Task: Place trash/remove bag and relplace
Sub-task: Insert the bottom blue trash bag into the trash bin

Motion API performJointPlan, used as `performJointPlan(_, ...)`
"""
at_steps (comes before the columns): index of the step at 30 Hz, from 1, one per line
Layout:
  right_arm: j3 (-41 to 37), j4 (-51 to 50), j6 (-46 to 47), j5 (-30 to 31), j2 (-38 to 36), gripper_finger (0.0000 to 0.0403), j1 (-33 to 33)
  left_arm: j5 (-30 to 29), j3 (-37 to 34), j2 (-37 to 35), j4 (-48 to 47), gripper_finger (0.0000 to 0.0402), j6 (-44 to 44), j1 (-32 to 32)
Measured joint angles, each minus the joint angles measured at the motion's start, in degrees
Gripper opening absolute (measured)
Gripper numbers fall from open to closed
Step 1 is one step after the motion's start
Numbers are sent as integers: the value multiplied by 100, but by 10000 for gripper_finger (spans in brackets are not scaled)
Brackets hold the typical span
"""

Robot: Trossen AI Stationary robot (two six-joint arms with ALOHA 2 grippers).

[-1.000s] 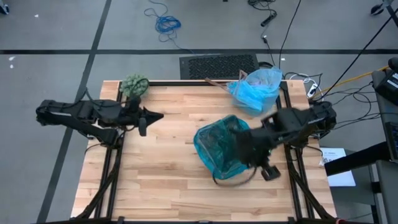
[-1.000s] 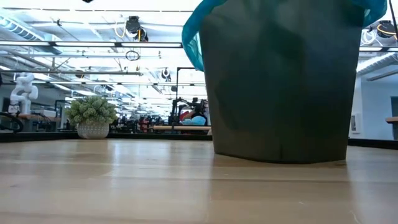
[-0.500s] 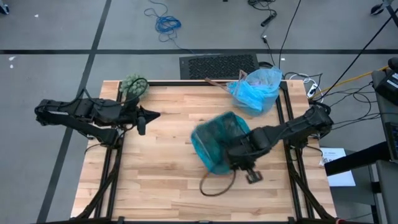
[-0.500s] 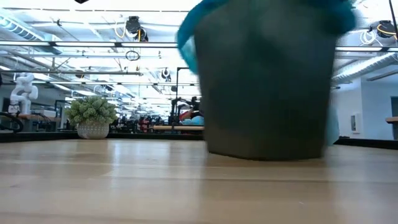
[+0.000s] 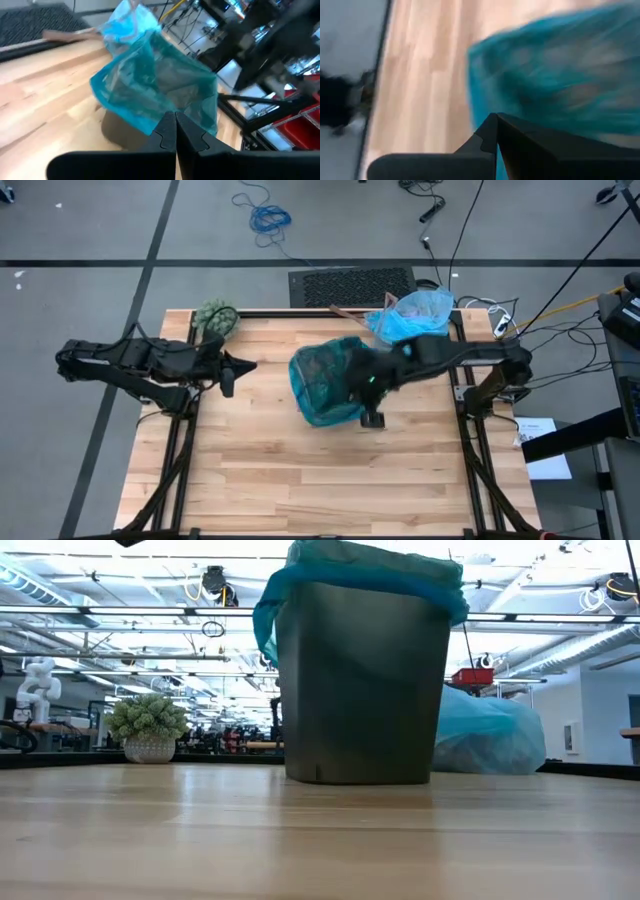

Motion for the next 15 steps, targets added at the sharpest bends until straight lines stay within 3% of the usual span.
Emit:
performJointPlan(5, 800, -250, -638, 1336, -17, 0, -601, 9, -2, 18, -488, 0, -231, -2)
performJointPlan(15, 329, 322, -2096, 837, 379, 0, -2878, -3, -7, 133, -544, 0, -379, 0)
